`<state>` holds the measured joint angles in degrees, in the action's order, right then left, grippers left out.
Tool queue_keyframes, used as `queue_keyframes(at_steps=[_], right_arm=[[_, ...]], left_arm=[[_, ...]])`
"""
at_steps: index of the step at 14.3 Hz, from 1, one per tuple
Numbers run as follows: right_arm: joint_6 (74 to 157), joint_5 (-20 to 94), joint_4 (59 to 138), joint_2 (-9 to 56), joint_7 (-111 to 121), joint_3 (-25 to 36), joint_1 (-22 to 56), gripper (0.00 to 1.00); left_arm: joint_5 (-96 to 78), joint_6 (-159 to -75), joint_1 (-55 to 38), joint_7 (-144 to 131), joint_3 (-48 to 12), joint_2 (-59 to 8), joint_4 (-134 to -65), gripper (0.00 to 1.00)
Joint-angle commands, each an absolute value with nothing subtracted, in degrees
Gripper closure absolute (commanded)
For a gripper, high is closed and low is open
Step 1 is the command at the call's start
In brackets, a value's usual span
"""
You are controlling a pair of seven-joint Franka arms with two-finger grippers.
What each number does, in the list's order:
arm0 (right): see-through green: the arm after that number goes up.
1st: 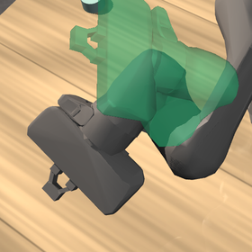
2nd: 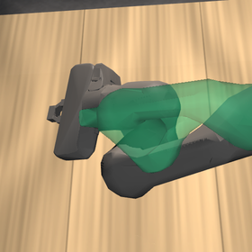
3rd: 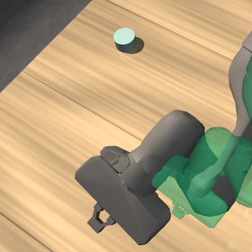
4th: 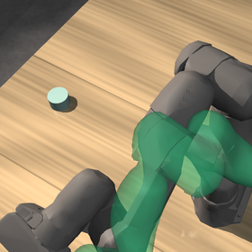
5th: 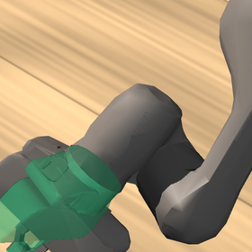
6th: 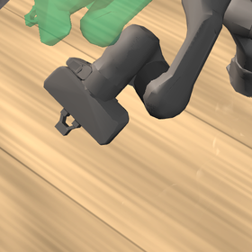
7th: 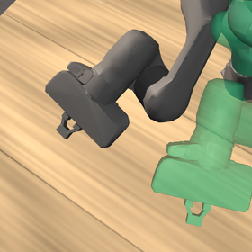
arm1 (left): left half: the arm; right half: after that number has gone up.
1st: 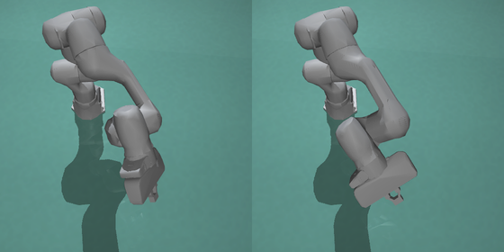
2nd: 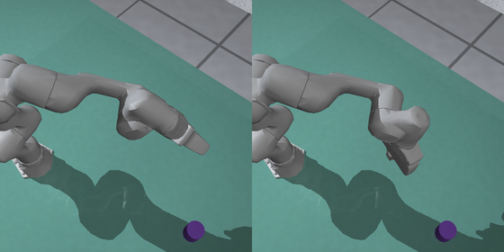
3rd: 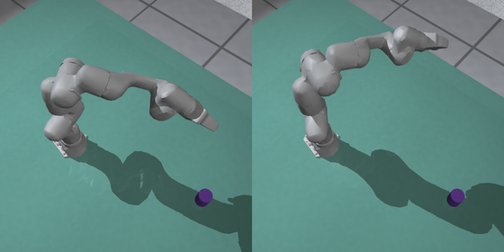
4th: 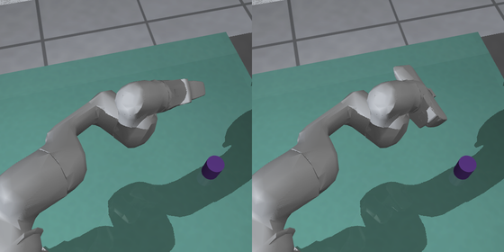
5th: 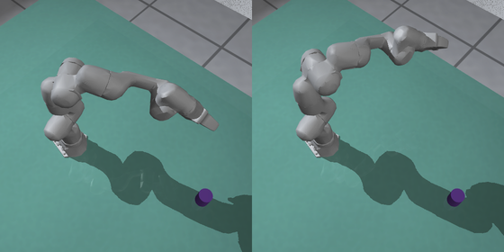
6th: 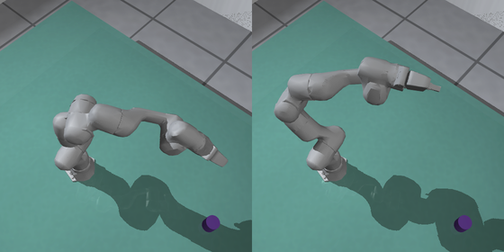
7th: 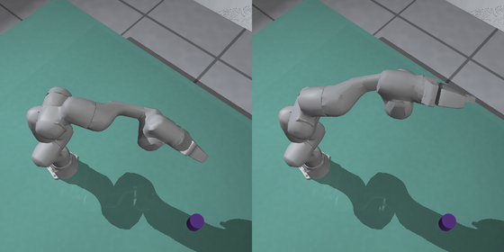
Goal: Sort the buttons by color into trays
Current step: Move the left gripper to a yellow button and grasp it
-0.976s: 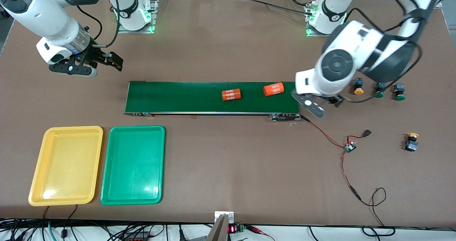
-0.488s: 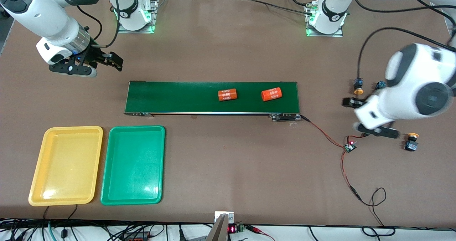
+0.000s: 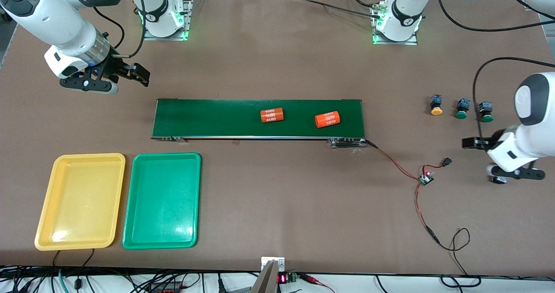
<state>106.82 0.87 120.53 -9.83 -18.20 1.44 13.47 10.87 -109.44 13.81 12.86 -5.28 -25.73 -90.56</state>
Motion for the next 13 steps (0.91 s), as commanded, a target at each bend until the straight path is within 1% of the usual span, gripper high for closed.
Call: queue_keyframes(at_steps=[1,4,7,8,13], right_arm=[[106.52,1.23,120.67,-10.11,-18.02,1.23,13.18,0.00],[106.44,1.23,120.67,-10.02,-18.02,1.14,13.27,0.00],[106.44,1.23,120.67,-10.02,-18.02,1.14,13.36,0.00],[106.44,1.23,120.67,-10.02,-18.02,1.14,13.36,0.00],[106.35,1.23,120.67,-10.02,-18.02,1.14,13.36,0.00]], left_arm=[[10.02,-118.01,13.44,24.75,-0.01,-29.25,-90.79,0.00],[10.02,-125.14,14.67,29.61,2.90,-34.00,-90.97,0.00],[9.93,-136.46,16.26,37.06,3.69,-38.13,-90.97,0.00],[9.58,-138.76,16.26,40.05,3.95,-38.84,-90.97,0.00],[3.79,-139.75,17.40,41.66,4.83,-42.36,-91.23,0.00]])
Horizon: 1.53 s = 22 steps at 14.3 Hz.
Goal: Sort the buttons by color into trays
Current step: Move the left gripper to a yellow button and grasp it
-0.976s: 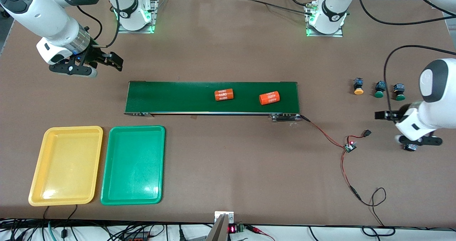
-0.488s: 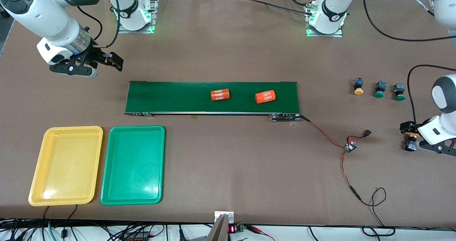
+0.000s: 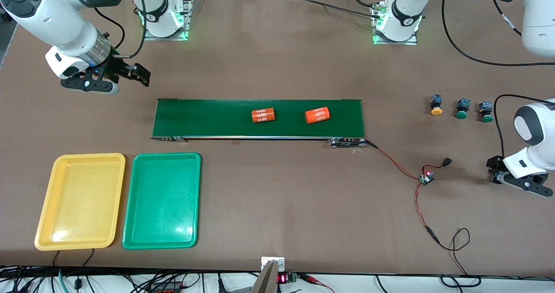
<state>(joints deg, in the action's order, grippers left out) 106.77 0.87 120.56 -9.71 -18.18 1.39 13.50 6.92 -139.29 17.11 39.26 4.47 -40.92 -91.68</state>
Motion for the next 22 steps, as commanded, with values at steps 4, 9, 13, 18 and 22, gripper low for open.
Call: queue_keyframes(at_steps=[4,9,13,18,22], right_arm=[[106.35,1.23,120.67,-10.02,-18.02,1.14,13.36,0.00],[106.08,1.23,120.59,-10.02,-18.02,1.14,13.36,0.00],[106.08,1.23,120.67,-10.02,-18.02,1.14,13.27,0.00],[105.91,1.23,120.59,-10.02,-18.02,1.14,13.18,0.00],[105.65,1.14,120.59,-10.02,-18.02,1.23,13.18,0.00]], left_arm=[[3.69,-141.75,17.93,42.10,5.54,-43.42,-91.41,0.00],[3.60,-144.58,17.93,43.24,6.24,-45.26,-91.32,0.04],[0.53,-144.67,17.75,43.24,6.33,-46.58,-91.23,0.39],[1.05,-142.83,17.58,42.98,6.07,-44.75,-91.32,0.67],[0.62,-119.60,17.49,41.93,1.33,-36.94,-91.23,0.66]])
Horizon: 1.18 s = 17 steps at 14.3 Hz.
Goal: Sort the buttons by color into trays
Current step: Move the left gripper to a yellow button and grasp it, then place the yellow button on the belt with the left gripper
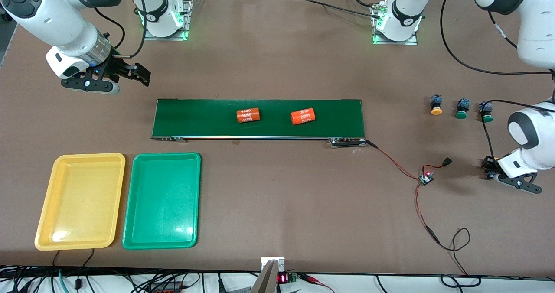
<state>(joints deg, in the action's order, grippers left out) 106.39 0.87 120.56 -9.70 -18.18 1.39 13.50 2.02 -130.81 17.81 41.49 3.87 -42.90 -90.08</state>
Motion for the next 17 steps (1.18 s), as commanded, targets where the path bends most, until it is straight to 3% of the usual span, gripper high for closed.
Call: queue_keyframes(at_steps=[1,5,8,14,17], right_arm=[[105.56,1.14,120.67,-10.02,-18.02,1.14,13.18,0.00],[105.56,1.14,120.67,-10.02,-18.02,1.14,13.18,0.00],[105.56,1.05,120.76,-10.02,-17.84,1.23,13.10,0.00],[105.64,0.97,120.94,-10.11,-17.75,1.23,13.10,0.00],[105.64,0.97,121.03,-10.11,-17.75,1.23,13.10,0.00]], left_arm=[[0.44,-114.66,17.32,40.44,-0.16,-35.61,-91.14,0.66],[0.53,-103.64,17.14,19.39,-8.85,-31.74,-91.49,0.66],[0.53,-101.60,16.44,5.84,-16.50,-30.68,-92.81,0.66],[0.44,-104.49,9.77,-17.64,-26.62,-30.23,-96.40,0.66],[0.53,-116.31,8.62,-28.25,-32.41,-29.54,-105.16,0.66]])
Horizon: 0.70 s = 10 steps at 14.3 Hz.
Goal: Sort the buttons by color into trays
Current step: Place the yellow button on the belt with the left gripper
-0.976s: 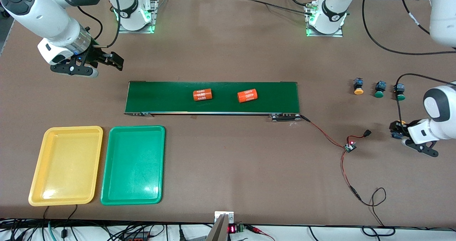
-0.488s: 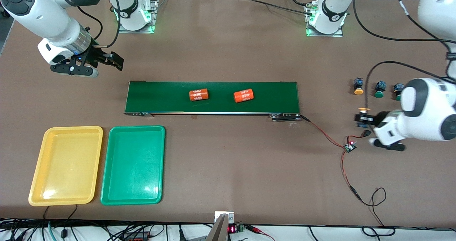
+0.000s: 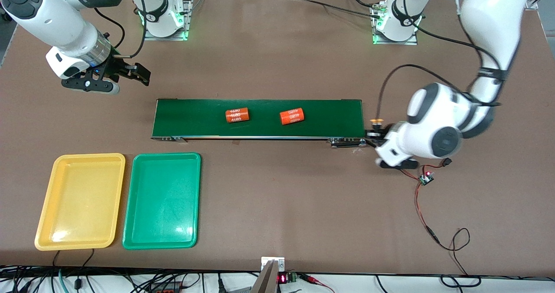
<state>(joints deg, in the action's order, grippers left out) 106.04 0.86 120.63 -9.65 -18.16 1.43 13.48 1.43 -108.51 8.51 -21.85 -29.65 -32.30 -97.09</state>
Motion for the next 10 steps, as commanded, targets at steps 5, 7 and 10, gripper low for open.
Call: queue_keyframes(at_steps=[5,7,10], right_arm=[[105.64,0.97,121.03,-10.11,-17.75,1.23,13.10,0.00],[105.64,0.97,121.03,-10.11,-17.84,1.23,13.10,0.00],[105.64,0.97,121.11,-10.11,-17.75,1.23,13.10,0.00]], left_arm=[[0.79,-124.62,7.48,-33.30,-37.53,-28.48,-111.26,0.62],[1.23,-124.98,7.21,-33.31,-37.53,-28.65,-111.53,0.12],[1.23,-124.11,7.38,-33.40,-37.62,-28.04,-110.92,0.00]])
